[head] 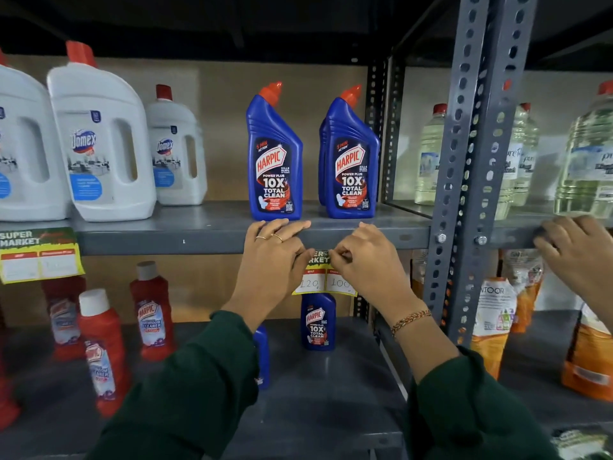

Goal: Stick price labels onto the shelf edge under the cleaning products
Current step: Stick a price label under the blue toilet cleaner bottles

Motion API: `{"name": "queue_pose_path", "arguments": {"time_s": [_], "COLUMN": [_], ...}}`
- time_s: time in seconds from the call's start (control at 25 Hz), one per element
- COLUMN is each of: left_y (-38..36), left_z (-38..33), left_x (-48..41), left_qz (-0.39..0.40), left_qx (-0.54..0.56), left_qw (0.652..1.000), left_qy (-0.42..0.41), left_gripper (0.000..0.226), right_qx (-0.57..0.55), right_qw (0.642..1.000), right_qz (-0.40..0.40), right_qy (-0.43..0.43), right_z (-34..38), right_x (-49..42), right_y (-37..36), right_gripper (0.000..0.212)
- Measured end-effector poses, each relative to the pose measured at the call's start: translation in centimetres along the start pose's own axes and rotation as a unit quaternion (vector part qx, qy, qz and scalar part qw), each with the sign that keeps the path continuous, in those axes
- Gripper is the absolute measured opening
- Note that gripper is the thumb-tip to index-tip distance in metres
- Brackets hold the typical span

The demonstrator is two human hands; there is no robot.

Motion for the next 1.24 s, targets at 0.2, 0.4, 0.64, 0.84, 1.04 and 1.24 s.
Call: {"name": "queue_pose_path", "arguments": {"time_s": [0.2, 0.4, 0.64, 0.84, 1.04, 1.24], "left_y": [-0.1, -0.2, -0.1, -0.4, -0.5, -0.5], "left_z": [-0.5, -0.5, -1.0, -1.1, -1.0, -0.7], "left_x": [-0.7, -0.9, -1.1, -0.8, -0.7, -0.9], "left_qz": [-0.044, -0.074, -0.074, -0.071, -0.070, -0.065], "left_qx": [0.076, 0.109, 0.125, 0.127, 0.117, 0.121], "left_qw": [0.995, 0.989, 0.982, 0.979, 0.983, 0.979], "left_qy": [0.043, 0.066, 0.120, 0.141, 0.126, 0.152], "left_gripper": [0.029, 0.028, 0.028, 0.025, 0.022, 0.025], "right_qx": [-0.055, -0.065, -0.055, -0.089, -0.100, -0.048], "right_qw": [0.996, 0.991, 0.990, 0.979, 0.976, 0.976], "right_qz": [-0.037, -0.093, -0.111, -0.158, -0.170, -0.186], "right_qy": [-0.063, -0.072, -0.067, -0.094, -0.088, -0.101], "right_z": [-0.4, -0.3, -0.3, -0.3, -0.3, 0.0], "right_x": [-1.0, -0.8, -0.6, -0.5, -0.4, -0.6], "right_y": [-0.2, -0.5, -1.4, -1.5, -1.8, -2.3], "right_gripper": [0.015, 0.013, 0.010, 0.009, 0.008, 0.026]}}
Point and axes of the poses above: each hand's wrist, its own x-axis away from the middle knuckle, its own y-axis out of the back of the hand, z = x × y, the point moved 1 cm from there along -x, towards the middle knuckle, and after that the axes turned 12 degrees about y, right-handed, at the moved point
